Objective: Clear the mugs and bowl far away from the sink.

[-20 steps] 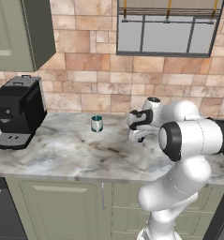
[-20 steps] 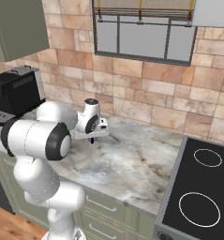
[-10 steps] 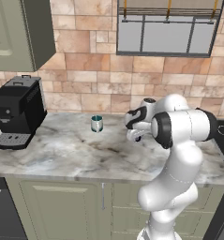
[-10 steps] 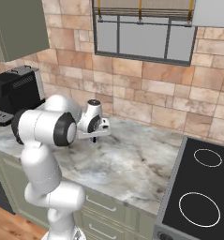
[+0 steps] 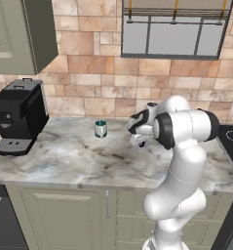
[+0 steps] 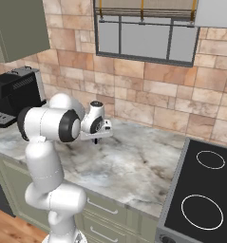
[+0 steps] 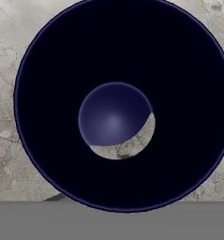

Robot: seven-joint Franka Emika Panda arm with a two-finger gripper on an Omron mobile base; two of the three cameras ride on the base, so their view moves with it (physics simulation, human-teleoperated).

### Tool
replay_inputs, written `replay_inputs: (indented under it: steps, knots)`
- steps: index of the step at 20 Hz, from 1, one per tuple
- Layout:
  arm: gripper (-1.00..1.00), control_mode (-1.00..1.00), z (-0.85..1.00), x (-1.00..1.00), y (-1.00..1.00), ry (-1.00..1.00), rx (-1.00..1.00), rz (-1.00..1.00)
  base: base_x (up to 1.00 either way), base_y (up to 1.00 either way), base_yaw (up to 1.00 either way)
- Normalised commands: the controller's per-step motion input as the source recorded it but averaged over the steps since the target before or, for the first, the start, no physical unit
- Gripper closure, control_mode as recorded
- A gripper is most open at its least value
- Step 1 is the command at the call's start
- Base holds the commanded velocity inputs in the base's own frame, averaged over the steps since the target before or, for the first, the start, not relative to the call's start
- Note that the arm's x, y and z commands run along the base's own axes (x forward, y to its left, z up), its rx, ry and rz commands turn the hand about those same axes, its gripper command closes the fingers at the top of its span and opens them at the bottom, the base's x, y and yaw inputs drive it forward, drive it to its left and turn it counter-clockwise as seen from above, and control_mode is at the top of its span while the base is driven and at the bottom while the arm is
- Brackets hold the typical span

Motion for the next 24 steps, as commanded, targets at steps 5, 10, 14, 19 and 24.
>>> replay_inputs:
  steps: [5, 10, 14, 19, 24]
  knots:
    - [-1.0, -1.0, -0.1, 0.1, 0.0, 0.0, 0.0, 0.0, 0.0, 0.0, 0.0]
    - [-1.0, -1.0, 0.0, 0.0, -0.04, 0.03, 0.01, 0.0, 0.0, 0.0, 0.0]
    - [-1.0, -1.0, 0.01, -0.02, -0.03, 0.0, 0.01, 0.0, 0.0, 0.0, 0.0]
    - [-1.0, -1.0, 0.12, -0.06, 0.0, 0.0, 0.0, 0.0, 0.0, 0.0, 0.0]
    - [-1.0, -1.0, 0.18, -0.24, 0.0, 0.01, 0.01, 0.0, 0.0, 0.0, 0.0]
